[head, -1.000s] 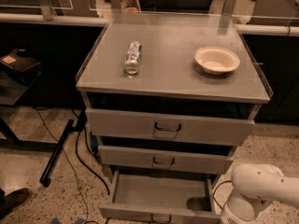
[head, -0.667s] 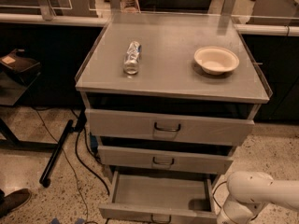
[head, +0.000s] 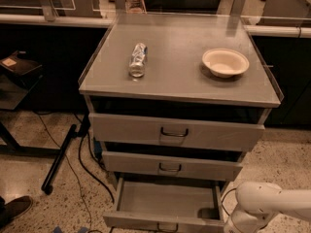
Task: Close bottom drawer
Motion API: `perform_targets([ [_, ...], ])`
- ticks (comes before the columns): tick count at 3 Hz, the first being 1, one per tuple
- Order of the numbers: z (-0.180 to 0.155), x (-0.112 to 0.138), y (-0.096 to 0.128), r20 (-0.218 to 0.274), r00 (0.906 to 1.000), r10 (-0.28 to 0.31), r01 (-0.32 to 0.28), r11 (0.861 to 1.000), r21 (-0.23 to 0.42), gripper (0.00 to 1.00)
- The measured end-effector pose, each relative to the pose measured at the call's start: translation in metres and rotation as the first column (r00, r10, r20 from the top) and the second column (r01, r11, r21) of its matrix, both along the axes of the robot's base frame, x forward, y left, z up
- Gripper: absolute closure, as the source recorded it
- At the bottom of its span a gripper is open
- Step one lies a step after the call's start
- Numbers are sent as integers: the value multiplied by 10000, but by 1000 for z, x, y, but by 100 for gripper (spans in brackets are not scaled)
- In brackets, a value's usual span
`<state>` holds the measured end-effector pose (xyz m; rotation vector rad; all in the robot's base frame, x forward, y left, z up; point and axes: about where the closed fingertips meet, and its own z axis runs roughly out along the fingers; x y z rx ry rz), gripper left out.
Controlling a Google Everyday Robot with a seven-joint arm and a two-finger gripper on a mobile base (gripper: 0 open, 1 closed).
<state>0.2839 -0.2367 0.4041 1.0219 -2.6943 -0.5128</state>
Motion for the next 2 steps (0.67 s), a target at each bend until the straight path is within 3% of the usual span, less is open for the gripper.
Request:
perform_targets([
  [1, -31, 12, -6, 131, 9956, -924, 926, 9957, -89, 100],
  [2, -63, 21, -12, 112, 9791, -2031, 2034, 9785, -344, 100],
])
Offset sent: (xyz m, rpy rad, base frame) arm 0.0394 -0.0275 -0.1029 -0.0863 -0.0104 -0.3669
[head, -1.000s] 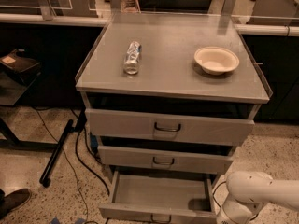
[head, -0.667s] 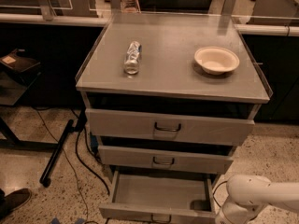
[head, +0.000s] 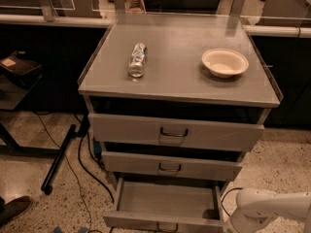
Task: Close bottom drawer
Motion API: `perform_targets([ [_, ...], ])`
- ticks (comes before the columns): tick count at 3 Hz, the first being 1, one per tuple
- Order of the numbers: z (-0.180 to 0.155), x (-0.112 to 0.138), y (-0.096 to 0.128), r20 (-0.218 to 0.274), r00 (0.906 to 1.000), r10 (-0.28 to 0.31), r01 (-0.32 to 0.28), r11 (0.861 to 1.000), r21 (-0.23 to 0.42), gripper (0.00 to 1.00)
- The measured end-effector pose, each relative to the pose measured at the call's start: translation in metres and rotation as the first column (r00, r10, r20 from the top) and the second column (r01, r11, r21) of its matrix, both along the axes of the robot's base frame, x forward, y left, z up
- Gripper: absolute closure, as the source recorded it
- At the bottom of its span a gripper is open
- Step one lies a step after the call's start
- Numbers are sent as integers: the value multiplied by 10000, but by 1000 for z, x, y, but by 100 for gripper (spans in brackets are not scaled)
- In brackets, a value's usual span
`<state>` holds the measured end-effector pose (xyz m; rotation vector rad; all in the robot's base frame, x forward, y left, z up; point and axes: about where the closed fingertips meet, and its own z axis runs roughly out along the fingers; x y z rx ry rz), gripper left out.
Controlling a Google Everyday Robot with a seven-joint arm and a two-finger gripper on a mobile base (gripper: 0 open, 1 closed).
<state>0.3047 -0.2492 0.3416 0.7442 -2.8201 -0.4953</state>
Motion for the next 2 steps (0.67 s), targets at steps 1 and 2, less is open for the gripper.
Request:
perform_targets([
  [1, 0, 0, 0, -2, 10000, -1, 1, 10000, -2, 100],
  [2, -26, 14, 2, 232, 9984, -514, 519, 9984, -211, 100],
])
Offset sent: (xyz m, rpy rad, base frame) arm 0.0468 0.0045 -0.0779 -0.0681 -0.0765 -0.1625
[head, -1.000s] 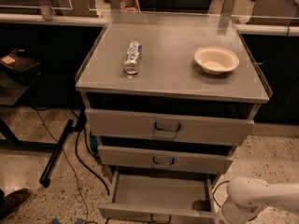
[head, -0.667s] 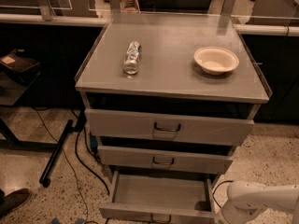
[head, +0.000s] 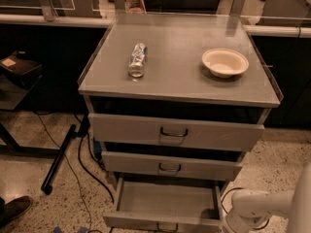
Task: Close bottom drawer
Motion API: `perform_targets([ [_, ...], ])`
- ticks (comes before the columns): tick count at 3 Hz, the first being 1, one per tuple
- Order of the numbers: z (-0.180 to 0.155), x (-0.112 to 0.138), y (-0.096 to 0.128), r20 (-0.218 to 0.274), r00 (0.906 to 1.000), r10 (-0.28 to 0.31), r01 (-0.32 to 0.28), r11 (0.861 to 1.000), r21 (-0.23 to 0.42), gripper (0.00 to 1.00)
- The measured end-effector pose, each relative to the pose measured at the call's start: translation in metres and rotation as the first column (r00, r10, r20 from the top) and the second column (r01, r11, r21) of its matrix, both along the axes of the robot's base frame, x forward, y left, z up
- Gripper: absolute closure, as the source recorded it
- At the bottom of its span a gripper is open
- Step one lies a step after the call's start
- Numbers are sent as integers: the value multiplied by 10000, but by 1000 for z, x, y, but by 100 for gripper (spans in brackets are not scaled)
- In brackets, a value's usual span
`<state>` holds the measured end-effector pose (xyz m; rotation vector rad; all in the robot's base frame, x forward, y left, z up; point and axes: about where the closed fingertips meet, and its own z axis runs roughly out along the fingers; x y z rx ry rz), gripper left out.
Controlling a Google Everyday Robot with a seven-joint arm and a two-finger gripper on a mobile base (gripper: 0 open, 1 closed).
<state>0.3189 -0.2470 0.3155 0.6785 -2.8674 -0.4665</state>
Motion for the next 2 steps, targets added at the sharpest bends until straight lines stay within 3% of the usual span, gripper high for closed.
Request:
perform_targets([
  [2, -52, 43, -4, 759, 9882, -1331, 1379, 9885, -626, 100],
])
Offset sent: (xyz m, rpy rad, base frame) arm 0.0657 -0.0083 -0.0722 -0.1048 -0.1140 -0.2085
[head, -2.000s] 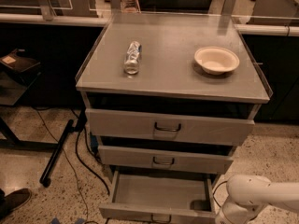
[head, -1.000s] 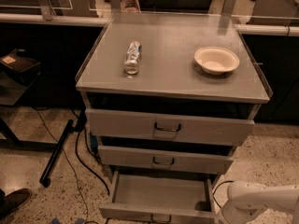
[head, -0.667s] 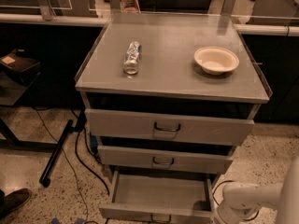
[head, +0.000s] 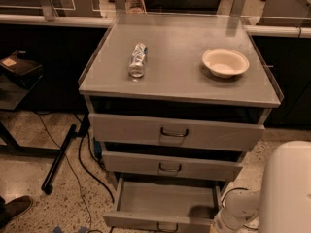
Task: Close bottom drawer
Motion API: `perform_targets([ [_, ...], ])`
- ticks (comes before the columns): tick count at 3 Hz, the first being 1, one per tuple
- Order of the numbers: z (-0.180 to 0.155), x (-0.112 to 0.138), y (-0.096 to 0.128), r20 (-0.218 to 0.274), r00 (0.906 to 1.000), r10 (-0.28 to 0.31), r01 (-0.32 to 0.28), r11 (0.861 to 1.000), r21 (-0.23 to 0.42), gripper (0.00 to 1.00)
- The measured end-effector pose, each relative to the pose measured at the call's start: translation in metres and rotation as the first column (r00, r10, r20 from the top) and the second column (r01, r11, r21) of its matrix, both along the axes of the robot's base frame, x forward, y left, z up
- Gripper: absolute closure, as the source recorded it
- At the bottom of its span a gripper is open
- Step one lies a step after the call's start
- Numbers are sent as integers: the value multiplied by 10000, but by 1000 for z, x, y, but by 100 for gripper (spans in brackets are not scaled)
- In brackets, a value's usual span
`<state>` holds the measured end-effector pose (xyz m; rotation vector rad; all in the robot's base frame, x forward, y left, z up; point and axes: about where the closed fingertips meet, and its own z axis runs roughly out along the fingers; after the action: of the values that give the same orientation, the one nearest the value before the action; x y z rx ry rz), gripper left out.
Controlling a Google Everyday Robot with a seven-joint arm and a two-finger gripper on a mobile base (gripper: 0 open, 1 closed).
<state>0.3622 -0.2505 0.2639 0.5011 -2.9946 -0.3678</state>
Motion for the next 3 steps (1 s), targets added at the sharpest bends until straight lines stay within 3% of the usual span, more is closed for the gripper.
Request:
perform_targets([
  [1, -3, 3, 0, 63, 9999, -126, 127, 9999, -34, 100],
  [2, -15, 1, 1, -219, 9994, -278, 278, 9996, -2, 100],
  [3, -39, 8, -3, -339, 9960, -823, 817, 9965, -195, 100],
])
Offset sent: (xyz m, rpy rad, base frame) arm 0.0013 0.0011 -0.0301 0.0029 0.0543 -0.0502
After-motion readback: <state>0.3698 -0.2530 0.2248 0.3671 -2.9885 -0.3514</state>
